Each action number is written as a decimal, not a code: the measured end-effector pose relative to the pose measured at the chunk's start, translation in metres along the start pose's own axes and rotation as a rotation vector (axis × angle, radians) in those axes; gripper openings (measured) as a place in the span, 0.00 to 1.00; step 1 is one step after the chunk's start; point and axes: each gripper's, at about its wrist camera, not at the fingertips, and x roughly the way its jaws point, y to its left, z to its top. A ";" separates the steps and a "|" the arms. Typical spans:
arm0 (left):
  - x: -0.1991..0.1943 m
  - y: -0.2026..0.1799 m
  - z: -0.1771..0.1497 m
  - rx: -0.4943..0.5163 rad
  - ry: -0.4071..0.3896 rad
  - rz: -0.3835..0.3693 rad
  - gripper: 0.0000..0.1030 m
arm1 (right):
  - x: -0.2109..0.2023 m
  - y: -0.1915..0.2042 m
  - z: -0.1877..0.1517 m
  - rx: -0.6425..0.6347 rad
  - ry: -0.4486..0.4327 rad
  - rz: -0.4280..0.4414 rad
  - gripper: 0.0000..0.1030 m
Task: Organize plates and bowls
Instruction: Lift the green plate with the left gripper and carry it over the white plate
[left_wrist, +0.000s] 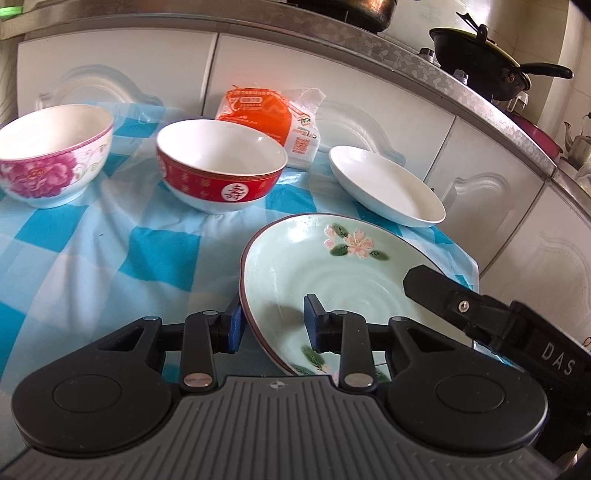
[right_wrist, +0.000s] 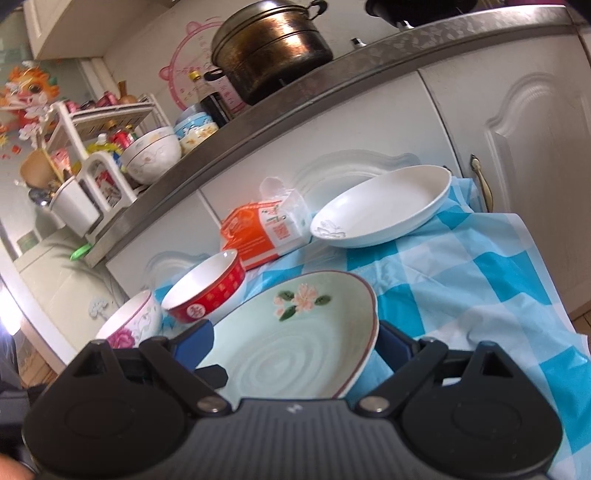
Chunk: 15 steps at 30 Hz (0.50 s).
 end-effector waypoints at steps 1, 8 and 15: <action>-0.003 0.001 -0.002 -0.006 0.001 0.003 0.32 | -0.002 0.002 -0.002 -0.008 0.001 0.004 0.90; -0.030 0.014 -0.016 -0.031 0.003 0.013 0.28 | -0.015 0.014 -0.013 -0.040 -0.011 0.043 0.90; -0.052 0.025 -0.033 -0.045 0.011 0.004 0.28 | -0.030 0.024 -0.025 -0.045 -0.010 0.055 0.90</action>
